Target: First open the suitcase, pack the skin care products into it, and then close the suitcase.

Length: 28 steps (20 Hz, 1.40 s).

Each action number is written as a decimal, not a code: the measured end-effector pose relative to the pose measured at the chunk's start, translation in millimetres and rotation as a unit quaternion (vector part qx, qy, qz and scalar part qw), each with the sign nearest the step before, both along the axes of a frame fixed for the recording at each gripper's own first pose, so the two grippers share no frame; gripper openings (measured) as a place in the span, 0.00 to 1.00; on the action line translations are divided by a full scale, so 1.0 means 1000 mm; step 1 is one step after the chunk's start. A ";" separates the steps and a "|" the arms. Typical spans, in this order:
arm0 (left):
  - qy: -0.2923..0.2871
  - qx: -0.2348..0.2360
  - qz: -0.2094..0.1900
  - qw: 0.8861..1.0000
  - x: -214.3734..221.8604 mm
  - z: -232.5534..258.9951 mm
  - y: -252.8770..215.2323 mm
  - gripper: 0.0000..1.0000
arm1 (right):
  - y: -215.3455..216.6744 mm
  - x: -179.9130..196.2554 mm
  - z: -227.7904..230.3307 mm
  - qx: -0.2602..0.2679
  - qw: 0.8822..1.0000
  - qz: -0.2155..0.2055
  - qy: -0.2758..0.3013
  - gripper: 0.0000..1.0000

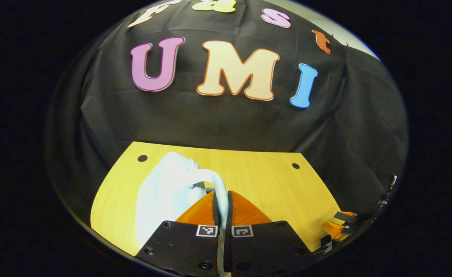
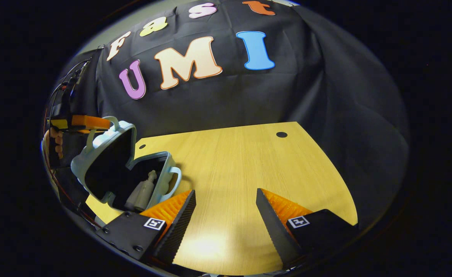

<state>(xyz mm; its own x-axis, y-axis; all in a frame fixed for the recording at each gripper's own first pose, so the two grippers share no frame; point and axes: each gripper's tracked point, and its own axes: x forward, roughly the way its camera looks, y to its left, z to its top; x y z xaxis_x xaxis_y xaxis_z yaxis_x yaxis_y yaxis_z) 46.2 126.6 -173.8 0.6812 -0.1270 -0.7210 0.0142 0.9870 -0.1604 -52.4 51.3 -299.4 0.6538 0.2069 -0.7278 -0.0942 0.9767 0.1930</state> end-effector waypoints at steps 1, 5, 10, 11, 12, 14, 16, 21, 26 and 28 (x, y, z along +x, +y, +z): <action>-0.001 -0.001 -0.004 1.000 0.000 -0.009 -0.009 0.00 | -0.004 -0.001 0.002 -0.003 1.000 -0.003 -0.001 0.99; 0.028 -0.021 -0.018 0.999 -0.004 -0.056 -0.052 0.00 | -0.022 -0.002 0.010 -0.019 1.000 -0.016 -0.003 0.99; 0.095 -0.010 -0.054 0.994 -0.031 -0.137 -0.087 0.00 | -0.048 -0.013 0.017 -0.035 0.999 -0.038 -0.007 0.99; 0.107 -0.009 -0.061 0.992 -0.040 -0.151 -0.090 0.00 | -0.053 -0.016 0.019 -0.036 0.998 -0.041 -0.009 0.99; 0.117 -0.007 -0.065 0.991 -0.048 -0.162 -0.092 0.02 | -0.057 -0.018 0.020 -0.036 0.998 -0.044 -0.009 0.99; 0.121 0.001 -0.076 0.990 -0.053 -0.179 -0.099 0.00 | -0.062 -0.018 0.020 -0.035 0.998 -0.047 -0.009 0.99; 0.117 0.014 -0.090 0.989 -0.057 -0.188 -0.103 0.00 | -0.062 -0.017 0.021 -0.031 0.998 -0.046 -0.011 0.99; 0.036 0.044 -0.068 0.996 -0.042 -0.157 -0.108 0.18 | -0.043 0.000 0.043 -0.018 0.999 -0.022 -0.045 0.99; -0.098 0.058 -0.040 0.993 -0.031 -0.047 -0.099 0.99 | -0.023 0.026 0.093 -0.012 0.991 -0.012 -0.133 0.99; -0.170 0.080 -0.023 0.982 -0.030 0.011 -0.091 0.96 | -0.022 0.036 0.126 -0.025 0.983 -0.015 -0.183 0.99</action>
<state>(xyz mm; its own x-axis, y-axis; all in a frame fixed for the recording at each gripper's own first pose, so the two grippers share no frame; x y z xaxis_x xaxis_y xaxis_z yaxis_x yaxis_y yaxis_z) 16.4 35.8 -162.5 0.8824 -0.0670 -0.4657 0.0857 0.9961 0.0190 -16.3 29.1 -173.7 0.8788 0.1533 -0.4519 -0.1195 0.9875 0.1026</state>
